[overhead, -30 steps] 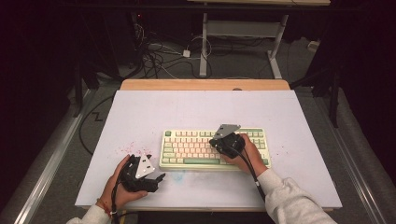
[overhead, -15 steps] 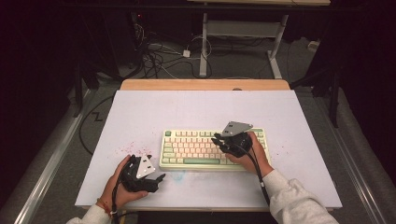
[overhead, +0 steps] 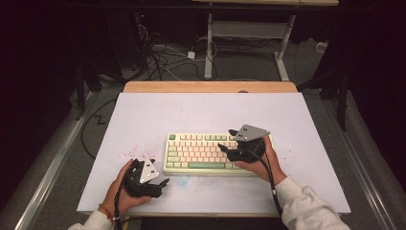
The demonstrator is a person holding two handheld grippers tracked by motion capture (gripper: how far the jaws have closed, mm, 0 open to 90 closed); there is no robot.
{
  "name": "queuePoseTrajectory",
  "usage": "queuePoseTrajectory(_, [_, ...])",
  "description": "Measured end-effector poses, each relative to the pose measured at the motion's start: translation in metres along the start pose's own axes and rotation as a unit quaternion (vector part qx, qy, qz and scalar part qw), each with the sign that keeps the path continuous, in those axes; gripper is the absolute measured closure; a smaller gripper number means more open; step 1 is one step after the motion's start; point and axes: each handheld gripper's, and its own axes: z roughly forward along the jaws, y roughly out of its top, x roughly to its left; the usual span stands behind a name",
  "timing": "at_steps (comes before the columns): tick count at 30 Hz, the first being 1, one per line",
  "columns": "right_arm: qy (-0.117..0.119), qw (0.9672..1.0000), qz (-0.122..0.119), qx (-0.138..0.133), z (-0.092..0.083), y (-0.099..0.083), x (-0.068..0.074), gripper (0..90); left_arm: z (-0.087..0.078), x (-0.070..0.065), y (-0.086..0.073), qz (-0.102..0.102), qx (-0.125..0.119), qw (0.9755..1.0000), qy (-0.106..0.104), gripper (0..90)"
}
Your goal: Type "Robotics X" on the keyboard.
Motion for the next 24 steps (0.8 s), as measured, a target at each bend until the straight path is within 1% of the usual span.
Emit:
queuePoseTrajectory(1, [-0.001,1.0000,0.001,-0.003,-0.001,0.000,0.000,33.9,0.000,0.000,0.000,0.000,0.000,1.0000,0.000,18.1])
queuePoseTrajectory(3, [-0.011,0.9999,0.003,-0.004,-0.003,-0.001,0.000,32.7,0.000,0.000,0.000,0.000,0.000,1.0000,0.001,18.1])
queuePoseTrajectory(5, [-0.011,0.9999,0.006,-0.007,-0.007,-0.002,0.000,32.1,0.000,0.000,0.000,0.000,0.000,1.0000,0.001,18.1])
queuePoseTrajectory(7, [-0.014,0.9998,0.000,-0.010,-0.011,-0.004,0.000,31.5,0.000,0.000,0.000,-0.001,0.000,1.0000,0.002,18.2])
queuePoseTrajectory(8, [-0.017,0.9998,0.001,-0.012,-0.013,-0.005,0.001,30.8,0.000,0.000,0.000,-0.001,0.000,1.0000,0.002,18.2])
queuePoseTrajectory(9, [-0.021,0.9997,0.001,-0.015,-0.015,-0.006,0.001,30.8,0.000,0.000,0.000,-0.001,0.000,1.0000,0.002,18.2])
queuePoseTrajectory(12, [-0.025,0.9996,-0.003,-0.015,-0.021,-0.008,0.002,30.9,-0.001,0.000,0.000,-0.002,-0.002,1.0000,0.002,18.2])
queuePoseTrajectory(18, [-0.031,0.9992,-0.005,-0.023,-0.034,-0.014,0.001,31.0,-0.001,0.000,0.001,-0.005,-0.004,1.0000,0.004,18.6])
queuePoseTrajectory(19, [-0.035,0.9991,-0.007,-0.024,-0.035,-0.015,0.001,30.9,-0.001,0.000,0.001,-0.004,-0.004,1.0000,0.003,18.7])
queuePoseTrajectory(24, [-0.042,0.9988,-0.009,-0.023,-0.043,-0.022,0.000,30.9,-0.001,0.000,0.001,-0.008,-0.006,0.9999,0.003,19.0])
